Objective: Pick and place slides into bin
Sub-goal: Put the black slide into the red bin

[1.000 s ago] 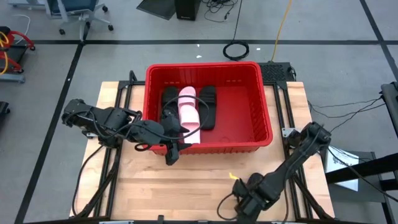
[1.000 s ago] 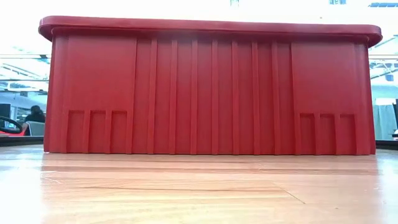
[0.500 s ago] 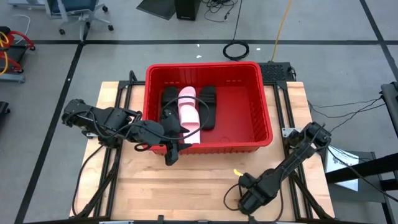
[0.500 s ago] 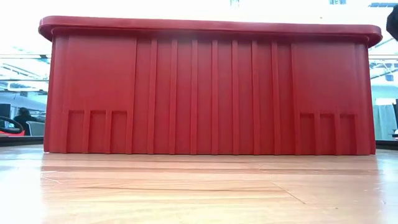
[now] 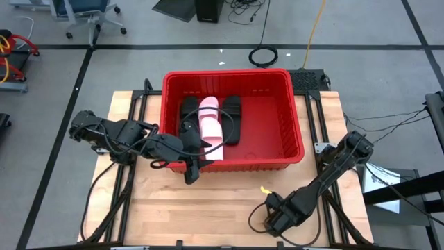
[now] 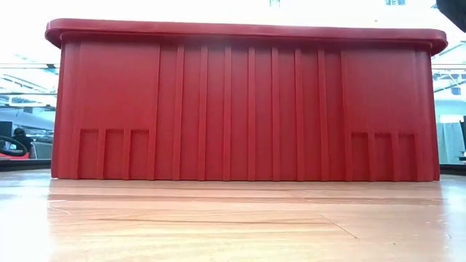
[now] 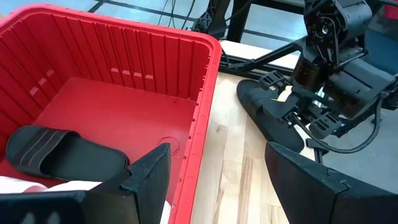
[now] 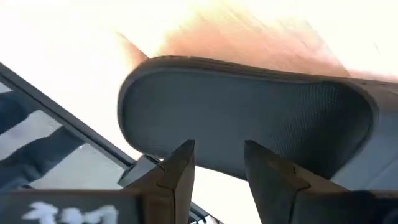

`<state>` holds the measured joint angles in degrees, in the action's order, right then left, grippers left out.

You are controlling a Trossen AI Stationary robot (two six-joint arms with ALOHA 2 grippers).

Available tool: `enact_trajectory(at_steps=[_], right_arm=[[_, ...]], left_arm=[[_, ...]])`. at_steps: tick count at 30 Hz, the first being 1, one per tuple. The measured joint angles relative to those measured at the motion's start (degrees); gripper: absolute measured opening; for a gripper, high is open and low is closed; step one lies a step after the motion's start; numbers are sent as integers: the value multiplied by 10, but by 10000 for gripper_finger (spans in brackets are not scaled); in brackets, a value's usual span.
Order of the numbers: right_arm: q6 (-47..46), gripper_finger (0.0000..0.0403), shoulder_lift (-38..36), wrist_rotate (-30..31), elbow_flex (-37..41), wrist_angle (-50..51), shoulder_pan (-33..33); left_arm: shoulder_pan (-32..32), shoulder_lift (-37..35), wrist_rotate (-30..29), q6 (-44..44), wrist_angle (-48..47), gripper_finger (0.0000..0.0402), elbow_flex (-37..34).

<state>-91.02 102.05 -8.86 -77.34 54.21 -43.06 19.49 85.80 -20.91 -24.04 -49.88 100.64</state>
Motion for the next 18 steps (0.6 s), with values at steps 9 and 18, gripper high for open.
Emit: enact_trajectory(at_steps=[9, 18], right_arm=[[12, 130, -55, 82, 0, -41, 21], [23, 130, -116, 226, 0, -185, 26]], left_arm=[[-3, 0, -1, 9, 0, 255, 0], [-3, 0, -1, 12, 0, 255, 0]])
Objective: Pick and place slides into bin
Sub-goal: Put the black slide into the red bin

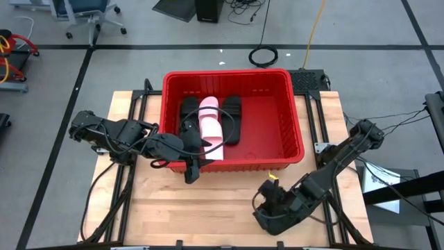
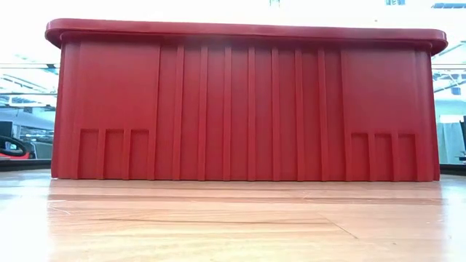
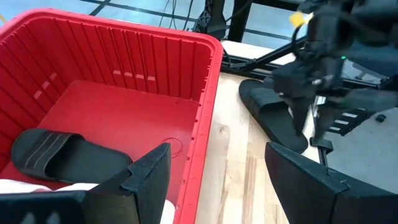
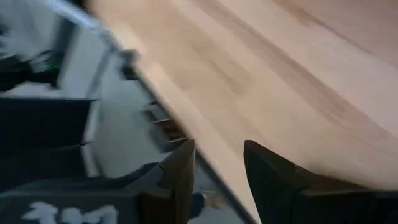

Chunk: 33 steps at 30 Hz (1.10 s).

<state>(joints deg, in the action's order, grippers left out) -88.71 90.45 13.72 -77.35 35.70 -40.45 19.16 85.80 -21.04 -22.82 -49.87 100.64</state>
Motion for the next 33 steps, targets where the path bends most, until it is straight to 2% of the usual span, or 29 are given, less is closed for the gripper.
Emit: enact_trajectory(at_steps=[8, 12, 15, 18, 23, 27, 30, 33], right_arm=[[59, 130, -2, 26, 0, -136, -5], [13, 130, -2, 80, 0, -108, -5], [-1, 130, -2, 82, -3, -66, -8], [-23, 130, 15, 64, -46, 23, -9], [-47, 130, 78, -7, -203, 296, -9], [-77, 130, 148, -102, -301, 470, -9], [-100, 130, 187, -180, -323, 545, -12], [-118, 130, 203, -199, -314, 536, -23]], left_arm=[[0, 0, 0, 0, 0, 255, 0], [0, 0, 1, 1, 0, 255, 0], [0, 0, 1, 7, 0, 255, 0], [0, 0, 5, 12, -1, 255, 0], [1, 0, 6, 14, -10, 255, 0], [1, 0, 6, 15, -16, 255, 0], [1, 0, 6, 15, -15, 255, 0], [1, 0, 6, 15, -15, 255, 0]])
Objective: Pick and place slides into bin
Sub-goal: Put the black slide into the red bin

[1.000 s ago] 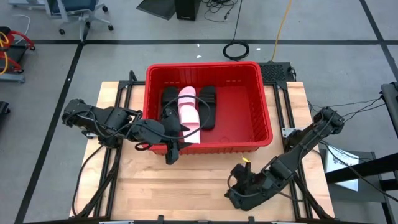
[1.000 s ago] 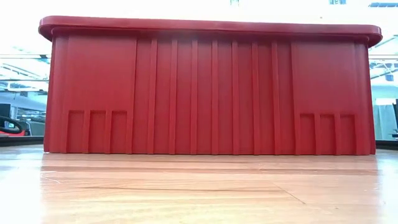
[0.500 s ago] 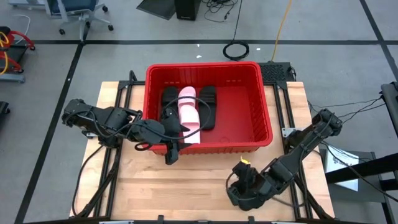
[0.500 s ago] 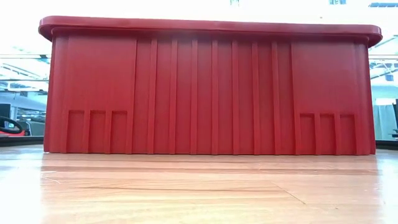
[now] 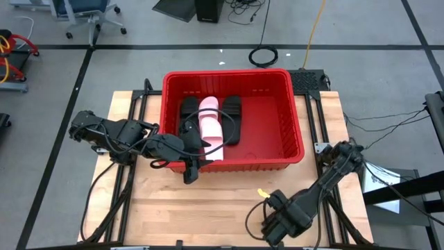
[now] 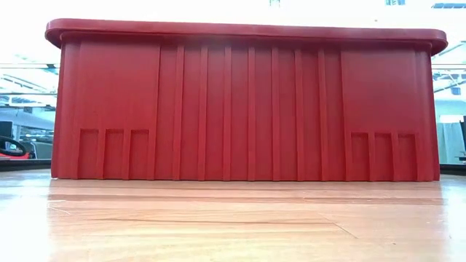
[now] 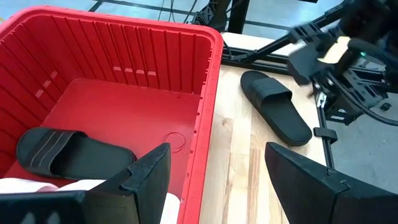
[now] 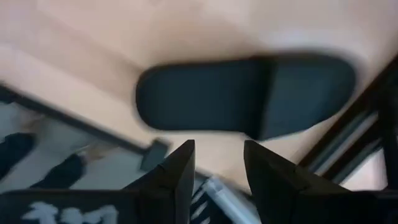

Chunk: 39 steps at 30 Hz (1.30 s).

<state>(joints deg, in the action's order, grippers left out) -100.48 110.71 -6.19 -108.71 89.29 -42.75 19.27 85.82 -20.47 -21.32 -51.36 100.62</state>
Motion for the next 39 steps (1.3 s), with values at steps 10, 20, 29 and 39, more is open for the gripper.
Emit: enact_trajectory(at_steps=[10, 20, 29, 39], right_arm=[[-58, 130, 29, -29, 40, 11, -14], [-86, 130, 30, -11, 91, -1, -16], [-101, 130, 29, -15, 115, -5, -16], [-82, 130, 29, 11, 115, -26, -16]], left_arm=[[0, 0, 0, 5, -5, 255, 0], [0, 0, 0, 7, -13, 255, 0], [0, 0, 0, 7, -16, 255, 0], [0, 0, 0, 6, -16, 255, 0]])
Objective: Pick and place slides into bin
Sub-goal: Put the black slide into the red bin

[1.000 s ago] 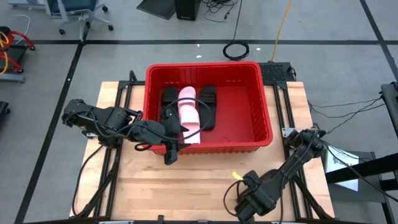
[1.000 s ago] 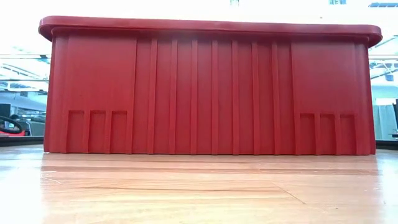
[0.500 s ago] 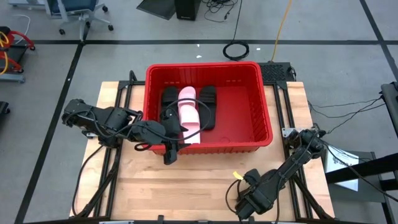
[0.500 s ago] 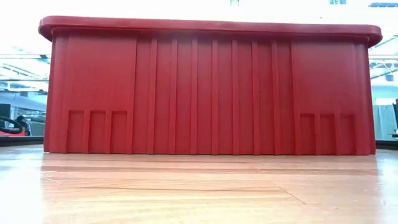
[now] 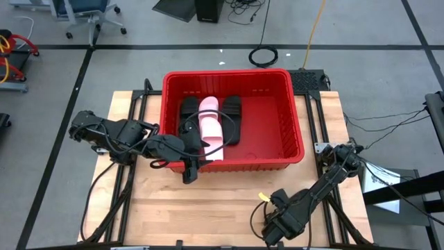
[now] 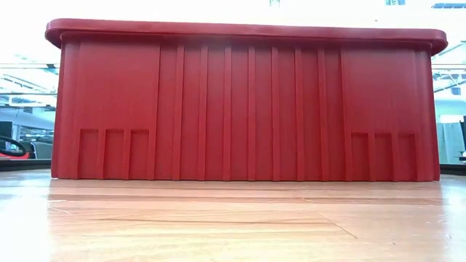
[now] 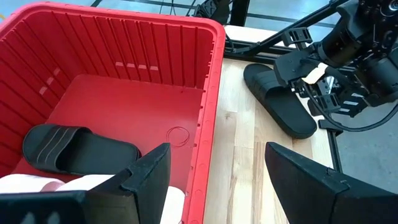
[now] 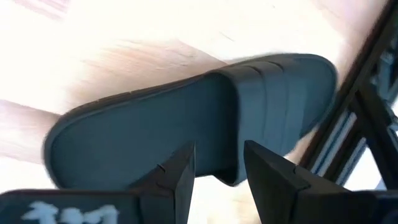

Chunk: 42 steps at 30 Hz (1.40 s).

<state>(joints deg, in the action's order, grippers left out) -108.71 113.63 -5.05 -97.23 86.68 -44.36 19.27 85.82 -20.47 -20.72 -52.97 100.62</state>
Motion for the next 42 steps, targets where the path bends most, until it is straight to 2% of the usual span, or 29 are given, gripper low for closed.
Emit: enact_trajectory(at_steps=[8, 17, 20, 27, 34, 42], right_arm=[[-14, 130, 0, 7, 19, -9, 1], [-17, 130, 0, -18, 68, -83, -2], [-18, 130, 0, -40, 82, -80, 0], [1, 130, -7, -41, 85, -78, 0], [-3, 130, -39, -9, 85, -70, 0], [14, 130, -52, -11, 86, 1, 0]], left_arm=[[0, 0, 0, -1, 0, 255, 0], [0, 0, 0, -1, 0, 255, 0], [0, 0, 0, -1, 0, 255, 0], [0, 0, 0, -1, 0, 255, 0], [-1, 0, -6, 0, 0, 255, 0], [-1, 0, -6, 0, 1, 255, 0]])
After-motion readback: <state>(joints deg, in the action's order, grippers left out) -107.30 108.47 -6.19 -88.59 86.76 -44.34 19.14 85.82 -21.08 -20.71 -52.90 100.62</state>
